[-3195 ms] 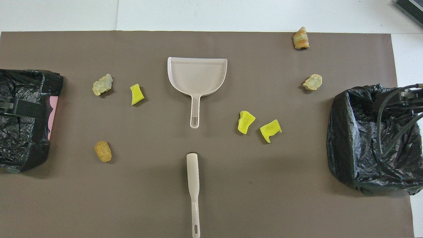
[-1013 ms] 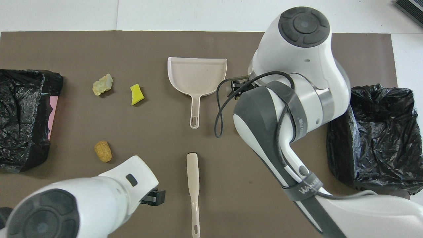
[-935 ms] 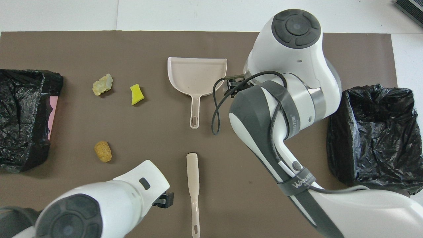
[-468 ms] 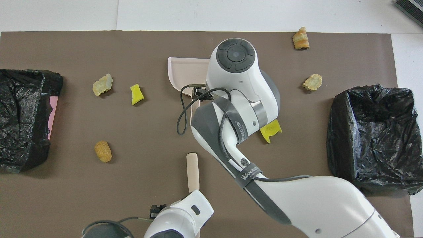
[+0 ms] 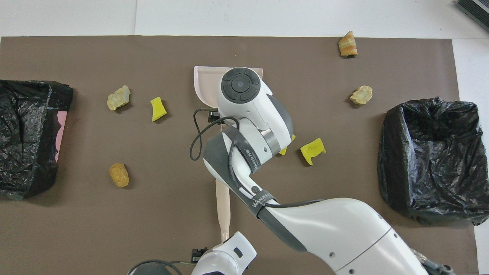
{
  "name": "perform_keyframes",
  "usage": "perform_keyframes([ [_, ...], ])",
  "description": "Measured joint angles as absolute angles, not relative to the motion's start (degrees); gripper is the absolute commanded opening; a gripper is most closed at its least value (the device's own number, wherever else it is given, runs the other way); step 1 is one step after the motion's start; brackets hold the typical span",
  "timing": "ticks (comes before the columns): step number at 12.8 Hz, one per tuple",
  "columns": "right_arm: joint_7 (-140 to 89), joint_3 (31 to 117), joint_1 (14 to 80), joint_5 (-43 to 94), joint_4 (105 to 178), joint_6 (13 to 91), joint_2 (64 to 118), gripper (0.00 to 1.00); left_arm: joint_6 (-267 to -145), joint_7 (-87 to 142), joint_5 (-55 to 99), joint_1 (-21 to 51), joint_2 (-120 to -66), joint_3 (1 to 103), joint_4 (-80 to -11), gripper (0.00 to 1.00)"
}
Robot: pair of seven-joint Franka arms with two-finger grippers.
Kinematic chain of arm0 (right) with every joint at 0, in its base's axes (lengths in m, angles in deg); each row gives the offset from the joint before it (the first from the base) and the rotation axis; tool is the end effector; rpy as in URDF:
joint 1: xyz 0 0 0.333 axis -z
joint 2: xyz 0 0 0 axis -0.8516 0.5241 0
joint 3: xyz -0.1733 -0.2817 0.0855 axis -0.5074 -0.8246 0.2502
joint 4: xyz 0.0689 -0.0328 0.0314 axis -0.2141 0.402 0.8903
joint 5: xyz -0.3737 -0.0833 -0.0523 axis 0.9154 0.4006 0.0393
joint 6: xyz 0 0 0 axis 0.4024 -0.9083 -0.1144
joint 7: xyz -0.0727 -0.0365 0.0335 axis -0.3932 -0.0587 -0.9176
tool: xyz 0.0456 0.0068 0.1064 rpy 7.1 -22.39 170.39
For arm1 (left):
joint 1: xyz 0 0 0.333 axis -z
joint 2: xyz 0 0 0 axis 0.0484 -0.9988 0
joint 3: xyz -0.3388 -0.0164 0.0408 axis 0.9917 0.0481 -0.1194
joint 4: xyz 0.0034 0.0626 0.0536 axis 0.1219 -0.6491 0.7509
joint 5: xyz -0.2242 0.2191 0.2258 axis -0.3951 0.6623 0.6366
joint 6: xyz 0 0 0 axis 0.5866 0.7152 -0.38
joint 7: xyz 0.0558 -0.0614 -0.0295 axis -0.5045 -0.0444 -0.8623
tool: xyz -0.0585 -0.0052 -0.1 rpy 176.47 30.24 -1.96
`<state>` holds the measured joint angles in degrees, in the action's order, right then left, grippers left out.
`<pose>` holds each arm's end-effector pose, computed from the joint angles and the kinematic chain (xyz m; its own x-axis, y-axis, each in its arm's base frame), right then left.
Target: Sweep and dump trash in bin
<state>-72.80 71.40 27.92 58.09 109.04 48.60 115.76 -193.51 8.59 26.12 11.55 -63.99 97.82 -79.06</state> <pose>0.6321 0.4204 0.3715 0.9960 -0.0858 0.0238 -0.0845 -0.9951 -0.0507 0.2166 -0.3676 0.3775 0.9873 -0.1452 -0.0652 -0.1454 -0.9894 0.0010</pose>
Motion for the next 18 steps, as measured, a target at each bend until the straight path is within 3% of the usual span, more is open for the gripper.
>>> perform_keyframes([
  [1, -73.5, 71.4, 27.4, 58.2, 109.0, 49.0, 116.3, 1.00, -194.4, 8.0, 26.0, 11.6, -65.4, 98.3, -79.2, 0.99],
  [2, -73.7, 71.4, 27.2, 58.2, 109.0, 49.1, 116.5, 1.00, -195.1, 7.8, 26.0, 11.6, -66.8, 98.3, -79.2, 0.88],
  [3, -73.7, 71.4, 27.1, 58.5, 109.0, 49.2, 116.6, 0.89, -195.4, 7.8, 26.0, 11.6, -68.0, 98.2, -79.2, 0.79],
  [5, -73.7, 71.4, 27.1, 59.3, 108.8, 49.2, 116.6, 0.83, -195.5, 7.7, 26.0, 11.6, -69.0, 98.2, -79.2, 0.56],
  [6, -73.7, 71.4, 27.1, 59.5, 108.8, 49.2, 116.6, 0.71, -195.5, 7.7, 26.0, 11.6, -69.0, 98.2, -79.2, 0.50],
  [7, -73.7, 71.4, 27.0, 59.7, 108.8, 49.5, 116.6, 0.52, -195.5, 7.7, 26.0, 11.6, -69.0, 98.2, -79.2, 0.47],
  [9, -73.6, 71.4, 27.0, 59.9, 108.9, 50.1, 116.6, 0.04, -195.5, 7.7, 26.0, 11.6, -69.0, 98.2, -79.2, 0.47],
  [13, -72.5, 71.4, 27.0, 60.4, 108.9, 50.2, 116.6, 0.00, -195.5, 7.7, 26.0, 11.6, -69.0, 98.0, -79.0, 0.46],
  [18, -62.5, 71.0, 28.3, 60.6, 108.8, 50.1, 115.5, 0.00, -195.5, 7.7, 26.0, 11.5, -69.0, 97.6, -78.5, 0.06],
])
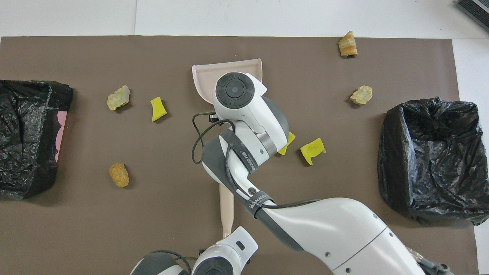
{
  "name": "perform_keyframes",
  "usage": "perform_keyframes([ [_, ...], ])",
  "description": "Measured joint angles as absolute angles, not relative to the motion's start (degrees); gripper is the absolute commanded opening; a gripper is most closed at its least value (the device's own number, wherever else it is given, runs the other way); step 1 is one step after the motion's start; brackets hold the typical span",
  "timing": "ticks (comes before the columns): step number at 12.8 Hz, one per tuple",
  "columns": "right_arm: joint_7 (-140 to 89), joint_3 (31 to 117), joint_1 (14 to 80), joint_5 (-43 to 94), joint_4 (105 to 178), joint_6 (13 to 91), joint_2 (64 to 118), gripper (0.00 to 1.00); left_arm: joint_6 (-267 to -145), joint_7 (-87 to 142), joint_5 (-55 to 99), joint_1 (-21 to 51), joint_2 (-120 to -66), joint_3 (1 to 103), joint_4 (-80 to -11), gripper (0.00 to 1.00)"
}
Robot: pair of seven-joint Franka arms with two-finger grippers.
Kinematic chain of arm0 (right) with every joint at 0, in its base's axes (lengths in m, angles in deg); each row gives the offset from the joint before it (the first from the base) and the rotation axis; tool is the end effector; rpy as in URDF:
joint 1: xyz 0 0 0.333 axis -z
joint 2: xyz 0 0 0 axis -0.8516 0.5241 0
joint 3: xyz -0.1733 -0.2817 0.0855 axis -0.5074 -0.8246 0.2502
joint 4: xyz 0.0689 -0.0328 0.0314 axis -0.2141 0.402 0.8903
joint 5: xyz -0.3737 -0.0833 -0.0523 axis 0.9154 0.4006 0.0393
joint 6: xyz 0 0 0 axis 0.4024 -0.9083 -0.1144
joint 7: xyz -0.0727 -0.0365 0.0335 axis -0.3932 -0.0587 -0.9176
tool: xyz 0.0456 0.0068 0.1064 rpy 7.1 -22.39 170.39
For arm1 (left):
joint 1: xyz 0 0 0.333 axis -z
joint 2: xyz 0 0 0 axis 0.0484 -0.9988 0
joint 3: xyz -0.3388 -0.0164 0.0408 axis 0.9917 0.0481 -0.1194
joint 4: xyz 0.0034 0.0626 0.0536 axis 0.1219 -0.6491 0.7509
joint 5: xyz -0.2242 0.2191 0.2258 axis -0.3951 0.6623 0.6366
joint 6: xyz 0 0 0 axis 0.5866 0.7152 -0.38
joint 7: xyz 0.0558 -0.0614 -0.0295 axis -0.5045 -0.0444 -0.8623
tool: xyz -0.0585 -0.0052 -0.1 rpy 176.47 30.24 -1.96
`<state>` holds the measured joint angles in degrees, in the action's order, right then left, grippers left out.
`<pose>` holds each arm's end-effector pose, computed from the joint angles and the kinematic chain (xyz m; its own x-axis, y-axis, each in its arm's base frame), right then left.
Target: Sweep and dump trash in bin
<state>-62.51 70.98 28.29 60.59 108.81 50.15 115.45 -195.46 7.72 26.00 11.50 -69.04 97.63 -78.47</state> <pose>0.6416 0.4123 0.3800 0.9915 0.0974 0.0863 0.0998 -0.9947 -0.0229 0.2254 -0.3730 0.3605 0.9847 -0.1266 -0.1195 -0.1243 -0.9919 0.0270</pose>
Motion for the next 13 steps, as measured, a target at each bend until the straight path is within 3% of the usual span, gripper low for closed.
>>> perform_keyframes([
  [1, -59.3, 70.9, 28.9, 60.6, 108.8, 50.0, 114.9, 0.00, -195.4, 7.7, 26.0, 11.5, -69.0, 97.6, -78.4, 0.00],
  [8, -35.3, 70.9, 33.8, 60.6, 109.1, 45.1, 111.0, 0.00, -188.2, 7.7, 32.0, 8.0, -68.5, 95.4, -73.7, 0.00],
  [13, -10.8, 70.9, 36.0, 60.6, 112.2, 39.5, 107.7, 0.00, -185.1, 14.4, 40.7, 6.6, -68.9, 80.3, -68.4, 0.00],
])
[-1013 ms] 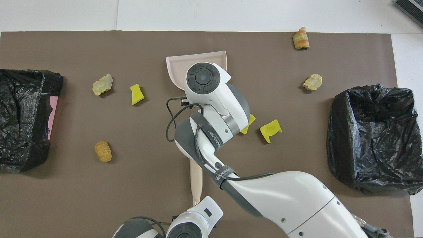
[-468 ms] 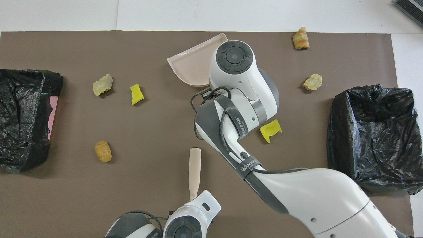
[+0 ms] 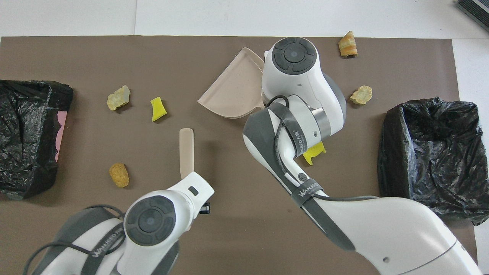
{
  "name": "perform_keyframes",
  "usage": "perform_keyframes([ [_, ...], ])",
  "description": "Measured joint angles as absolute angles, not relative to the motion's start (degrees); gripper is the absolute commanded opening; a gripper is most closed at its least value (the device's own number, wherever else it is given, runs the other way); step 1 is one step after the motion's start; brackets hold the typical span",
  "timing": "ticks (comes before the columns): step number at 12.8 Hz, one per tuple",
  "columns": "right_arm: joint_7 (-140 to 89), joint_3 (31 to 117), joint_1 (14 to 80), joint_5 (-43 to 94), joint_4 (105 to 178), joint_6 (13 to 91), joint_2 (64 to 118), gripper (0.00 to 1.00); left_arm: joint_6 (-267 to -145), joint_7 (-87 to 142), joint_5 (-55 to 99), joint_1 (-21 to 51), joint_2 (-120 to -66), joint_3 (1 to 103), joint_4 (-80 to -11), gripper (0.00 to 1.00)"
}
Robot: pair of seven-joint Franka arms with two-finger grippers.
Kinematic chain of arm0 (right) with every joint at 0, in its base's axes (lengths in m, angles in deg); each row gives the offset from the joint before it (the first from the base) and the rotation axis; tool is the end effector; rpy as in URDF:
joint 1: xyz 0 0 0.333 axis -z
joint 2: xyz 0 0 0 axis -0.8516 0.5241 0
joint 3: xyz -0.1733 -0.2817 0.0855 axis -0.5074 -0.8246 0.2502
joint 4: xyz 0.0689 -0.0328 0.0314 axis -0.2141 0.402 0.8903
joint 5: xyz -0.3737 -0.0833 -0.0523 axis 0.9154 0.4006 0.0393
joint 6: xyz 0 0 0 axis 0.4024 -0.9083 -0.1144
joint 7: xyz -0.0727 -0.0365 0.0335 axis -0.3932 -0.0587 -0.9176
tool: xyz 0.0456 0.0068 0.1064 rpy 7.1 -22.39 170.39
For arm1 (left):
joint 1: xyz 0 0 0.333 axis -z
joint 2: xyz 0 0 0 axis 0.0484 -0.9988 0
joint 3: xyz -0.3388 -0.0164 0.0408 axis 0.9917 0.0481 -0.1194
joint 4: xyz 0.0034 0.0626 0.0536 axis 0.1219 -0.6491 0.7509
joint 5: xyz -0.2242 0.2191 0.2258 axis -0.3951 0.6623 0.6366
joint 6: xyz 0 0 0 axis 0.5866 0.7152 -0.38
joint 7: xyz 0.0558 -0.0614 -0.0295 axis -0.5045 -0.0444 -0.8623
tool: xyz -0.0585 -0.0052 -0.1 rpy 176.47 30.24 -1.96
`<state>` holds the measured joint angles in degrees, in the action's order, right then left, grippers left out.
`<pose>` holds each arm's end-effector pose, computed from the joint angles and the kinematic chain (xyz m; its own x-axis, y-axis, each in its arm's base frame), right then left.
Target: Sweep and dump trash in bin
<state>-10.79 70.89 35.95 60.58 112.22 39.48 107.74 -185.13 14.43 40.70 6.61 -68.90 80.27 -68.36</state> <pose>0.6547 0.3056 0.4345 0.6480 0.7609 -0.0354 0.7616 -0.6477 0.0201 0.3669 -0.2751 0.4437 0.9986 -0.0458 -0.0268 -0.0470 -0.9978 -0.0459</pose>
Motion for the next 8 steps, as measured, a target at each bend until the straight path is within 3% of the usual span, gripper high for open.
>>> perform_keyframes([
  [8, 20.4, 70.9, 37.4, 61.2, 126.4, 46.4, 102.1, 0.00, -181.4, 37.6, 53.7, 6.2, -84.5, 56.8, -50.7, 0.00],
])
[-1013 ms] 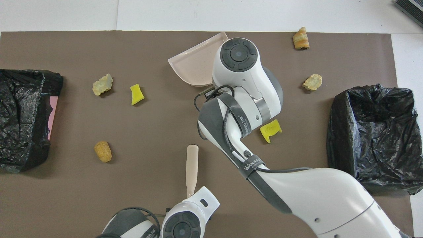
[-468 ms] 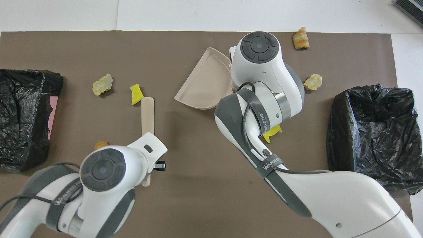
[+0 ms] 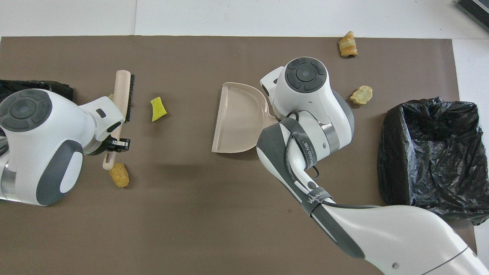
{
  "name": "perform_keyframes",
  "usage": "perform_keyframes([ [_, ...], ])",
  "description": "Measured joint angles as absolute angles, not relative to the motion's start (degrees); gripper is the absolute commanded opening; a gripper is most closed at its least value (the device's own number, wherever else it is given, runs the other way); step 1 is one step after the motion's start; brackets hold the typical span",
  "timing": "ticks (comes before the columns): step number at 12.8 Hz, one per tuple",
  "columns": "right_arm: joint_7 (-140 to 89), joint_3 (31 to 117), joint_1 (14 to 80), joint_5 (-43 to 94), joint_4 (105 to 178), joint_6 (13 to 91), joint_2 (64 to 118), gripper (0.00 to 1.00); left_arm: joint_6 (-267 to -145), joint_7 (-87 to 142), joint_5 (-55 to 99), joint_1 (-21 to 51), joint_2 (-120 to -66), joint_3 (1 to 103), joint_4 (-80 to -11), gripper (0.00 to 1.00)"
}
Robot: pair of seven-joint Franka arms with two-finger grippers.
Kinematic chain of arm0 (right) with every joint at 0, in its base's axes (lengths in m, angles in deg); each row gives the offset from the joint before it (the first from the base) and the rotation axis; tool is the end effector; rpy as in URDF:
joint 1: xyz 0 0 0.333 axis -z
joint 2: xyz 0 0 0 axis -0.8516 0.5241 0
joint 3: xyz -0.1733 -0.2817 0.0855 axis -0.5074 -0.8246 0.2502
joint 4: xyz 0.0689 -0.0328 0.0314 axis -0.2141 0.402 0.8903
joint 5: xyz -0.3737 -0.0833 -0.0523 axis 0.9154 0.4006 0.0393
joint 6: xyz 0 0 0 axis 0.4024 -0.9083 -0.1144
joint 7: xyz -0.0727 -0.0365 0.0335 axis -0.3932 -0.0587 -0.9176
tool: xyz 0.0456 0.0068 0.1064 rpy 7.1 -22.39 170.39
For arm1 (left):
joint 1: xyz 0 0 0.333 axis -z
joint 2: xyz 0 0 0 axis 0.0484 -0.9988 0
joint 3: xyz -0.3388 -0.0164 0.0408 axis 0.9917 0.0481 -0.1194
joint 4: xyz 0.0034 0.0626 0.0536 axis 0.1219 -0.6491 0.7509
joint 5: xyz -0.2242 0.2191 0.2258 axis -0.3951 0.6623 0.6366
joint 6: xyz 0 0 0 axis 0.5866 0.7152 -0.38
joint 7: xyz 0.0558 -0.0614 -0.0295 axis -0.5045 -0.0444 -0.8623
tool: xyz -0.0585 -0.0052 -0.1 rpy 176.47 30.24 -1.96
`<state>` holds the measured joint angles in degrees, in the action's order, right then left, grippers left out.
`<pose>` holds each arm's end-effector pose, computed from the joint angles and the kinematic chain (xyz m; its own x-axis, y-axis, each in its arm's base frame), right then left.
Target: Sweep and dump trash in bin
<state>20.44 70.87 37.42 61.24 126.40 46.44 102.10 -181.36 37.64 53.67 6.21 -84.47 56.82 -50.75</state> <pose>0.6273 0.2773 0.3988 0.1667 0.9837 -0.0677 0.9856 -0.1681 -0.0161 0.5396 -0.0976 0.4604 0.9876 -0.1519 -0.0387 -0.1550 -0.9828 -0.1001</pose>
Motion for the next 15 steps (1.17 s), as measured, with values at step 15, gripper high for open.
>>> perform_keyframes([
  [15, 27.0, 71.2, 34.6, 67.8, 131.3, 47.1, 99.5, 0.00, -180.3, 44.6, 54.8, 9.0, -94.1, 49.9, -48.2, 0.00],
])
